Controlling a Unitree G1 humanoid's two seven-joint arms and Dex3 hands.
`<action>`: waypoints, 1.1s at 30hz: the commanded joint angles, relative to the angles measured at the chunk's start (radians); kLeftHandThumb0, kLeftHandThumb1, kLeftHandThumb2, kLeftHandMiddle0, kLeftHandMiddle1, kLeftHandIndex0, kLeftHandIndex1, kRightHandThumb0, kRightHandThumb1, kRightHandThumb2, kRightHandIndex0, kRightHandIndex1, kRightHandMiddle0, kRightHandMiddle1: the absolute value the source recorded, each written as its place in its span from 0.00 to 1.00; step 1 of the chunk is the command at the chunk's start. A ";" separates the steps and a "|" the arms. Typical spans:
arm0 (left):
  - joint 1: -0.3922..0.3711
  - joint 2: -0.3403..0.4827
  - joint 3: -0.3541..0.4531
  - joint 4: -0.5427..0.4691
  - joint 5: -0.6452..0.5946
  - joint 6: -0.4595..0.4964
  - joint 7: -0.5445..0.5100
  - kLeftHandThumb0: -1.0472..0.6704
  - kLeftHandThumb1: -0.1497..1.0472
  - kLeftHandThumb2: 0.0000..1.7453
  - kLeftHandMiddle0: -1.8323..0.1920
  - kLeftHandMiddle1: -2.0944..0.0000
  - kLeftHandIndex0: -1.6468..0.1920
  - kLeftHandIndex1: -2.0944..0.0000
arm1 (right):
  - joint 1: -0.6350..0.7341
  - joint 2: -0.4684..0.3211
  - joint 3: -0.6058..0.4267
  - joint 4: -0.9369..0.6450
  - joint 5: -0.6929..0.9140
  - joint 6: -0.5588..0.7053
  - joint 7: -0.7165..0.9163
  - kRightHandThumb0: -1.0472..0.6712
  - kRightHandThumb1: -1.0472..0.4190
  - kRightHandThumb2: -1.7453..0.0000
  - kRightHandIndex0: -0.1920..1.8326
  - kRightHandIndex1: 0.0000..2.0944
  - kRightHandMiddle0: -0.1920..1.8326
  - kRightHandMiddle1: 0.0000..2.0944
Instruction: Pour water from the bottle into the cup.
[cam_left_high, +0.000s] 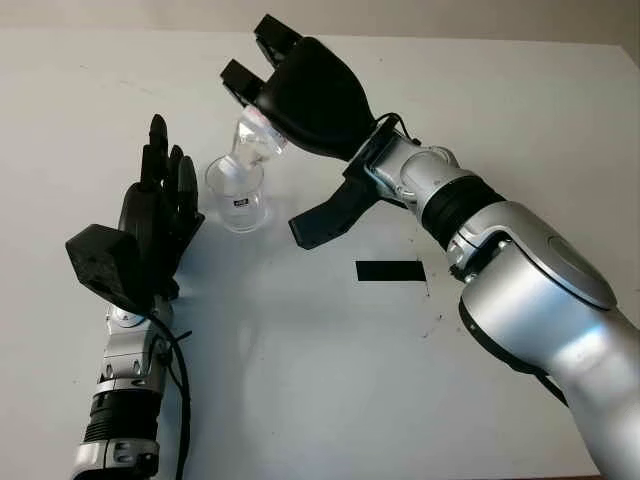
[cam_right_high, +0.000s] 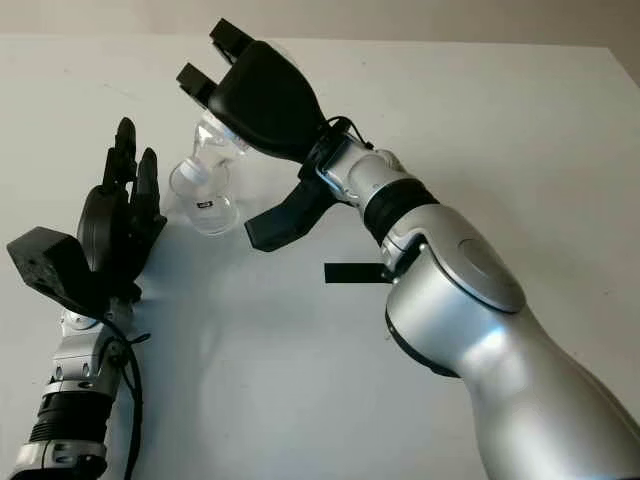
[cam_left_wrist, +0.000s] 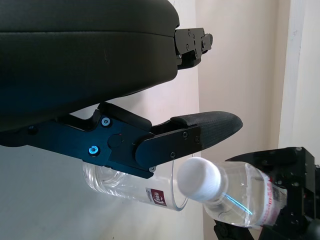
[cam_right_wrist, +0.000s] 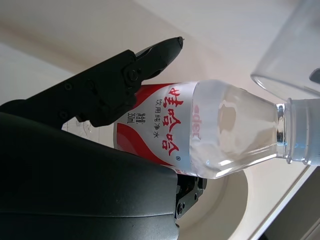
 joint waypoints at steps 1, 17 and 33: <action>-0.003 -0.001 0.000 -0.002 0.001 -0.003 -0.001 0.19 1.00 0.38 0.95 0.97 0.96 0.98 | -0.045 -0.005 0.010 -0.003 -0.009 0.016 -0.017 0.38 0.03 0.97 0.71 1.00 0.45 1.00; -0.005 0.001 0.013 -0.001 -0.009 -0.013 -0.008 0.19 1.00 0.38 0.94 0.97 0.95 0.97 | -0.043 -0.016 -0.089 -0.016 0.117 -0.060 0.005 0.41 0.02 0.96 0.68 1.00 0.46 1.00; 0.003 0.005 0.020 0.010 -0.027 -0.031 -0.023 0.20 1.00 0.39 0.95 0.98 0.96 0.98 | 0.171 -0.064 -0.647 -0.176 0.839 -0.322 0.694 0.50 0.01 0.93 0.67 1.00 0.54 1.00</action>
